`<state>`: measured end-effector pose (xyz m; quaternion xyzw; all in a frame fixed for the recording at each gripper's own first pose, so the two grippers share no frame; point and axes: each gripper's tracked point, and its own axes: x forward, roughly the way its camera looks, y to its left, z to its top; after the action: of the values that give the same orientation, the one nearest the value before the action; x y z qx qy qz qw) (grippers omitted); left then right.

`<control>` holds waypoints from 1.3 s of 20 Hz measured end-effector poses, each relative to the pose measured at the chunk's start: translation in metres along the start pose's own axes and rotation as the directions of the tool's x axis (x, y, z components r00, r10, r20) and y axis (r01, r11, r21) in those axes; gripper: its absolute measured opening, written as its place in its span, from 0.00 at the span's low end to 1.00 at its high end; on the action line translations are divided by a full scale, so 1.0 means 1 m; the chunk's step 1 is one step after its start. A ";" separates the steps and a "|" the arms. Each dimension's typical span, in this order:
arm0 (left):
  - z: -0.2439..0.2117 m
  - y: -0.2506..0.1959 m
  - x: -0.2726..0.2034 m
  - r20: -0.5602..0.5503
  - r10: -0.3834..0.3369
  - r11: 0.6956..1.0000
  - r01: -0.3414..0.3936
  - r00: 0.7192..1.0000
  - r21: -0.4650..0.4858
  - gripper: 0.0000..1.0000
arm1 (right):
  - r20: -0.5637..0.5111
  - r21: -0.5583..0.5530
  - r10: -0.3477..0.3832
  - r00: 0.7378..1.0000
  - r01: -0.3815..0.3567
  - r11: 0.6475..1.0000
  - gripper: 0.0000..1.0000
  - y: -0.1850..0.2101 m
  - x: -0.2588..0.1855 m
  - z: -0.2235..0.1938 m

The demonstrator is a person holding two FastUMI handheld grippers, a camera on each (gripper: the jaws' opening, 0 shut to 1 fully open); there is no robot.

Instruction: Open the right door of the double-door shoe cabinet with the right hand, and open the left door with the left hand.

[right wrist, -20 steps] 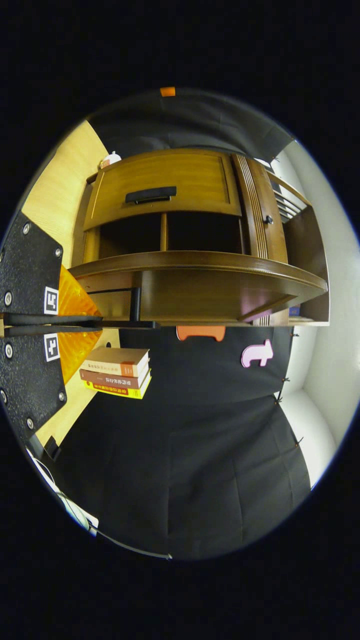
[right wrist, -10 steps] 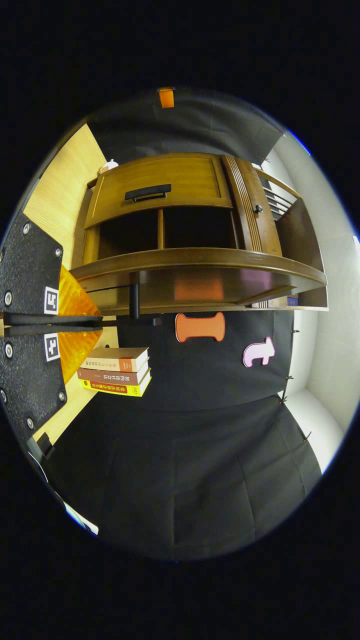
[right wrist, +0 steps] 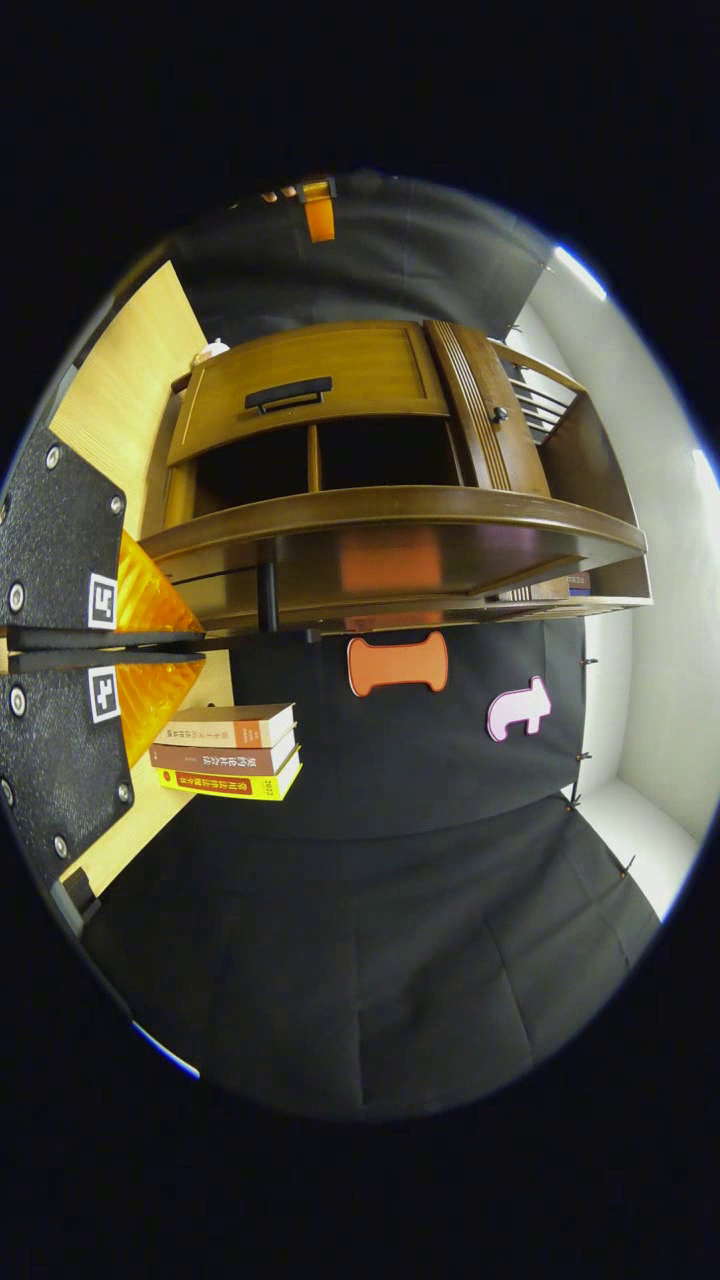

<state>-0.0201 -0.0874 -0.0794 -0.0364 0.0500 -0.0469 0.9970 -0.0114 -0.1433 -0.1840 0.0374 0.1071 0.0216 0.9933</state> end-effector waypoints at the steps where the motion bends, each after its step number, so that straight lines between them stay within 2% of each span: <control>1: -0.001 -0.003 0.004 -0.002 -0.003 1.000 0.003 1.000 -0.001 0.97 | 0.000 -0.002 0.009 1.000 -0.009 1.000 0.00 -0.003 0.001 0.000; 2: -0.001 -0.007 0.006 -0.003 -0.008 1.000 0.008 1.000 -0.003 0.99 | 0.002 0.000 0.019 1.000 -0.019 1.000 0.05 -0.005 0.001 0.001; 3: -0.002 -0.011 0.009 -0.003 -0.013 1.000 0.012 1.000 -0.005 0.96 | 0.004 0.001 0.028 1.000 -0.028 1.000 0.00 -0.007 0.000 0.000; 4: -0.002 -0.014 0.011 -0.004 -0.015 1.000 0.015 1.000 -0.006 0.97 | 0.008 0.002 0.037 0.999 -0.037 0.999 0.00 -0.009 0.001 0.001; 5: -0.004 -0.016 0.013 -0.005 -0.018 1.000 0.018 1.000 -0.007 0.99 | 0.013 0.001 0.051 0.999 -0.051 0.999 0.05 -0.010 0.001 0.000; 6: -0.005 -0.020 0.015 -0.009 -0.023 1.000 0.023 1.000 -0.005 0.99 | 0.022 0.001 0.065 0.998 -0.065 0.998 0.01 -0.011 -0.001 0.000; 7: -0.005 -0.023 0.018 -0.005 -0.026 1.000 0.026 1.000 -0.006 0.96 | 0.025 -0.002 0.070 0.997 -0.070 0.998 0.02 -0.014 -0.003 -0.001; 8: -0.004 -0.027 0.022 0.001 -0.032 0.999 0.032 1.000 -0.006 0.99 | 0.019 -0.001 0.074 0.997 -0.074 0.997 0.03 -0.018 -0.006 -0.004; 9: -0.004 -0.031 0.025 0.003 -0.037 0.999 0.037 0.999 -0.008 0.95 | 0.014 0.019 0.086 0.996 -0.086 0.996 0.04 -0.020 -0.010 -0.005; 10: -0.006 -0.034 0.030 0.003 -0.044 0.999 0.044 0.999 -0.013 0.96 | 0.012 0.042 0.087 0.996 -0.087 0.995 0.05 -0.021 -0.016 -0.006; 11: -0.008 -0.039 0.034 0.000 -0.054 0.998 0.054 0.999 -0.019 0.97 | 0.018 0.049 0.063 0.998 -0.064 0.997 0.07 -0.028 -0.022 -0.004; 12: -0.010 -0.045 0.041 -0.004 -0.065 0.998 0.064 0.998 -0.023 0.96 | 0.025 0.040 0.032 0.999 -0.033 0.999 0.14 -0.037 -0.029 -0.001; 13: -0.010 -0.049 0.047 -0.005 -0.074 0.997 0.074 0.997 -0.023 0.96 | 0.027 0.027 0.003 1.000 -0.003 1.000 0.08 -0.044 -0.037 0.000; 16: -0.016 -0.059 0.069 -0.007 -0.078 0.997 0.078 0.997 0.002 0.99 | 0.060 0.008 -0.064 0.996 0.063 0.998 0.12 -0.060 -0.063 0.012; 17: -0.020 -0.064 0.074 -0.009 -0.078 0.997 0.078 0.997 -0.002 0.99 | 0.078 0.016 -0.088 0.993 0.087 0.996 0.07 -0.067 -0.071 0.019; 18: -0.022 -0.072 0.078 -0.012 -0.092 0.996 0.092 0.996 -0.012 0.99 | 0.095 0.026 -0.110 0.989 0.108 0.994 0.10 -0.074 -0.078 0.025; 20: -0.030 -0.086 0.090 -0.017 -0.114 0.993 0.113 0.993 -0.026 0.96 | 0.111 0.043 -0.149 0.983 0.145 0.988 0.28 -0.086 -0.088 0.034; 21: -0.035 -0.089 0.098 -0.019 -0.115 0.993 0.114 0.993 -0.024 0.99 | 0.114 0.045 -0.166 0.980 0.162 0.986 0.23 -0.091 -0.092 0.037; 22: -0.039 -0.093 0.105 -0.022 -0.116 0.993 0.115 0.993 -0.016 0.99 | 0.116 0.043 -0.179 0.977 0.176 0.984 0.24 -0.094 -0.095 0.039; 23: -0.043 -0.099 0.112 -0.021 -0.116 0.993 0.116 0.993 -0.003 0.99 | 0.118 0.039 -0.189 0.975 0.186 0.982 0.31 -0.097 -0.097 0.040; 24: -0.044 -0.104 0.118 -0.015 -0.118 0.993 0.118 0.993 0.013 0.98 | 0.116 0.034 -0.197 0.974 0.194 0.980 0.25 -0.098 -0.098 0.040; 26: -0.050 -0.113 0.137 -0.008 -0.130 0.991 0.130 0.991 0.032 0.95 | 0.110 0.018 -0.214 0.971 0.213 0.977 0.24 -0.101 -0.099 0.036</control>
<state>0.0998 -0.2159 -0.1338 -0.0234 0.0499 -0.1128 0.9921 -0.0967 -0.2520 -0.1355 0.0298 0.0549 -0.0877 0.9942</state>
